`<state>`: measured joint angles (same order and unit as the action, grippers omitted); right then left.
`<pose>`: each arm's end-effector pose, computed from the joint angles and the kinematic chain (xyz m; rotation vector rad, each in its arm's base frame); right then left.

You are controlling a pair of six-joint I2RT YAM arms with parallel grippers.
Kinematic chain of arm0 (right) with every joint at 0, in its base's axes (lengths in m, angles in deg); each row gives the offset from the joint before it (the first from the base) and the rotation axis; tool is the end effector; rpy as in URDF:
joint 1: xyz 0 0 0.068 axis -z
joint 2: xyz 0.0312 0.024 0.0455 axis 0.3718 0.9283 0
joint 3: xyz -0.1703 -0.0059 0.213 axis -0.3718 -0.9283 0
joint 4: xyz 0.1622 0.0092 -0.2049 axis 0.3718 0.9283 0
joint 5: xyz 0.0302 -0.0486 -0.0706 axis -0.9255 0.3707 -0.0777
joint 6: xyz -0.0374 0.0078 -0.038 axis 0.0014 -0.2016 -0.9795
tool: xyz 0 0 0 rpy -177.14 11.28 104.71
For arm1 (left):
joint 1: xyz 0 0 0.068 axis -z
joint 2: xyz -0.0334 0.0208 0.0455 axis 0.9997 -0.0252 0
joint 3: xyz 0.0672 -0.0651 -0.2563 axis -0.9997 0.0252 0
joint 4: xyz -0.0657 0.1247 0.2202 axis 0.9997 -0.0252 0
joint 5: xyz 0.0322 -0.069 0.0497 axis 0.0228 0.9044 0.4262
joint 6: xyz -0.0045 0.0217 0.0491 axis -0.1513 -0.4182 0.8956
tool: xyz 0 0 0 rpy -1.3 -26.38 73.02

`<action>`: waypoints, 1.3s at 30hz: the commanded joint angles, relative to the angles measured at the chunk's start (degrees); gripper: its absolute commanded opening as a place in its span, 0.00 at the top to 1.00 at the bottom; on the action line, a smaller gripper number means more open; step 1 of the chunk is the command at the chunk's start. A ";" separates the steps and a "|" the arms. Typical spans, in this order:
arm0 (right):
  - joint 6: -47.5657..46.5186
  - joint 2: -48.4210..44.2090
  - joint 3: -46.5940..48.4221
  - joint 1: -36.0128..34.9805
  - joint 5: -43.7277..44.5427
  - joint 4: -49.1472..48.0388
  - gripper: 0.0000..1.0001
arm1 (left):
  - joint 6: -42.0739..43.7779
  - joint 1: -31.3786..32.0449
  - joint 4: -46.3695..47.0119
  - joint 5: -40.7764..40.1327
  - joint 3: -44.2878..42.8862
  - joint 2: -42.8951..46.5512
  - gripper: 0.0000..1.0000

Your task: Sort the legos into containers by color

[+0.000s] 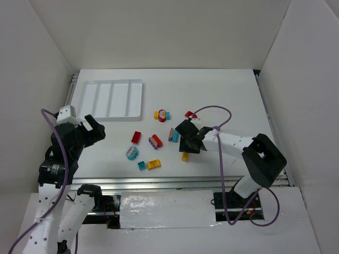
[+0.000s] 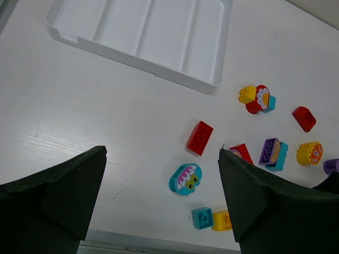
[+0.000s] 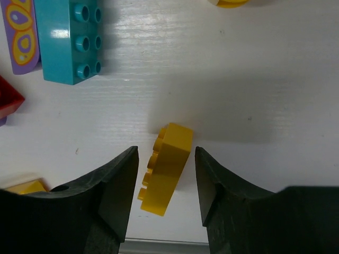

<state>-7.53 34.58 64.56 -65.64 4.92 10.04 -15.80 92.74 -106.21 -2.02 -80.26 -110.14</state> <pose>0.2138 0.1919 0.1748 0.1246 2.6450 0.1445 0.1195 -0.0025 0.3521 -0.5436 1.8578 -0.2258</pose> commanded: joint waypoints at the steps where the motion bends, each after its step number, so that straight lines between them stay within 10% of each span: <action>1: 0.78 1.79 -0.71 -0.48 -1.09 -4.04 0.46 | 1.61 -0.32 2.71 1.14 0.31 -0.43 0.01; 10: -1.93 -2.23 -1.50 -0.48 -1.09 -5.70 0.98 | 1.96 -0.41 2.88 2.89 -0.13 -0.78 0.01; 16: -17.72 -21.56 -8.88 -3.38 -20.05 -20.70 1.00 | 0.57 -0.14 6.82 28.22 -0.39 -2.62 0.01; 21: -27.41 -32.91 -10.03 -10.67 -27.82 -23.38 1.00 | -17.70 2.21 23.77 48.50 6.70 -2.72 0.00; 33: -31.03 -39.08 -7.22 -18.32 -23.96 -25.22 1.00 | -28.27 37.17 29.60 28.67 4.80 -9.56 0.05; 39: -30.95 -38.72 -4.76 -21.83 -16.40 -21.88 1.00 | -27.22 44.76 28.64 22.33 2.86 -16.95 0.09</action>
<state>-37.40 -3.54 56.34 -85.62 -16.95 -10.85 -42.71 135.45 -79.67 25.24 -74.77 -125.72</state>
